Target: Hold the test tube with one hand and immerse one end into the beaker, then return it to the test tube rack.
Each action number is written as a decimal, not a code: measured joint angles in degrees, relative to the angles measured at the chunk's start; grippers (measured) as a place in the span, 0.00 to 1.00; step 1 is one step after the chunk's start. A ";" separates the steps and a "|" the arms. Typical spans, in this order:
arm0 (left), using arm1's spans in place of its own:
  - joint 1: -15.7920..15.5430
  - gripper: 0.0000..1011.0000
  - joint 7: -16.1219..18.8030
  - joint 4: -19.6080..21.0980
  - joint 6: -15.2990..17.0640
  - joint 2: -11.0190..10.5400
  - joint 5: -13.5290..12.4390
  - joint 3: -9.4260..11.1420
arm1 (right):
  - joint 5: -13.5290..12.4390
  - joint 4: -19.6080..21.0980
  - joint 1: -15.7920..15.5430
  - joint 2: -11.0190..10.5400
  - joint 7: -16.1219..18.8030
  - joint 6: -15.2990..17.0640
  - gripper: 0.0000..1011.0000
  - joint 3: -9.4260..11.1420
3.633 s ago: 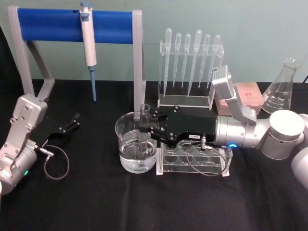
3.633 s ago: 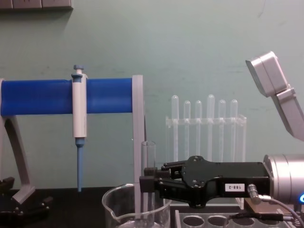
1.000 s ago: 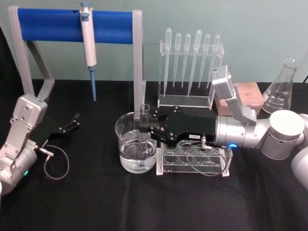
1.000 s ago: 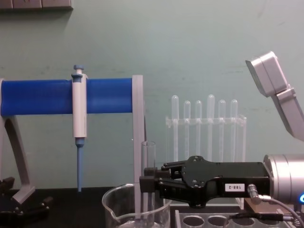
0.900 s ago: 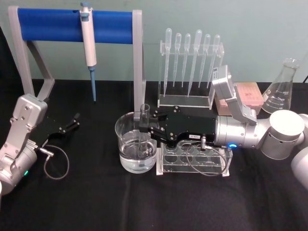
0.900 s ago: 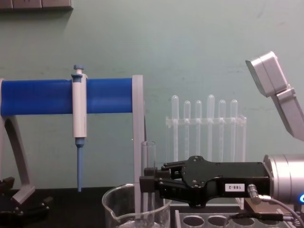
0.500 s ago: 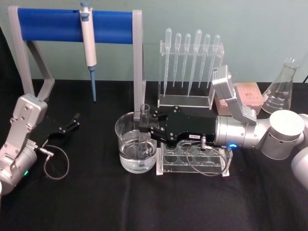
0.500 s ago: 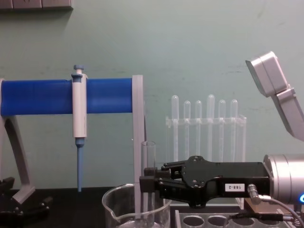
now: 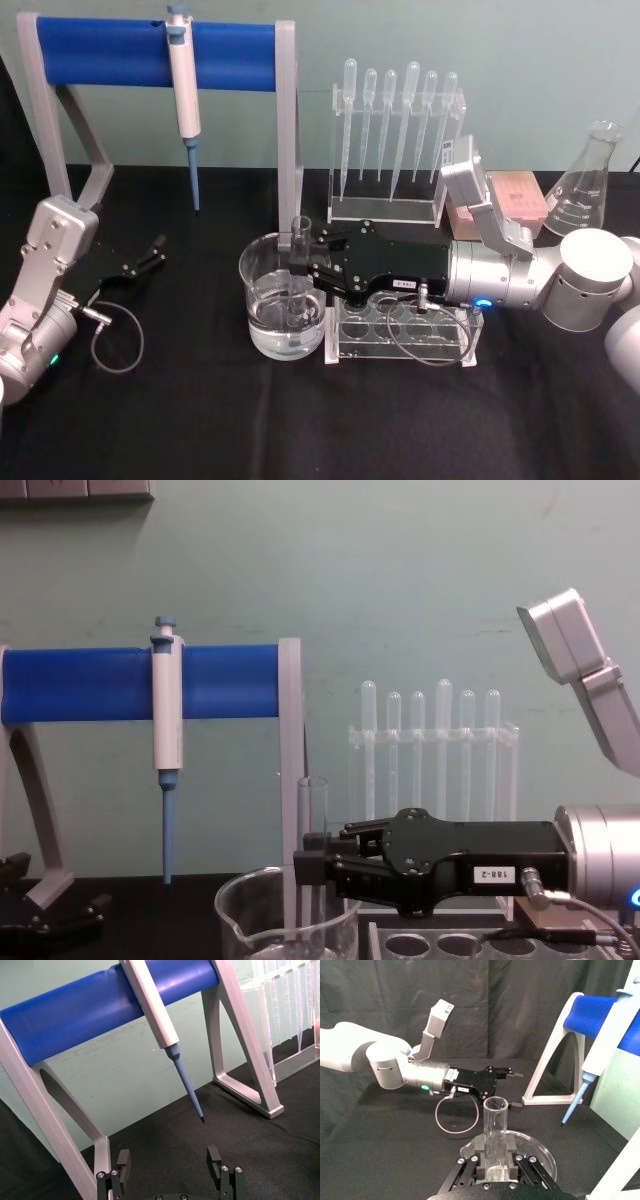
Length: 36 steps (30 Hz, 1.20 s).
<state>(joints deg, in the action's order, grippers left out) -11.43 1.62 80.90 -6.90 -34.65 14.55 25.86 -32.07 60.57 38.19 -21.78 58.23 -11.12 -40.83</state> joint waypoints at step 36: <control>0.00 0.99 0.00 0.00 0.00 0.00 0.00 0.00 | 0.00 0.00 0.00 0.00 0.00 0.00 0.24 0.00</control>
<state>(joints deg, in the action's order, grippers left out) -11.43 1.62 80.90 -6.90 -34.65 14.55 25.86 -32.07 60.58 38.19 -21.78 58.23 -11.12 -40.83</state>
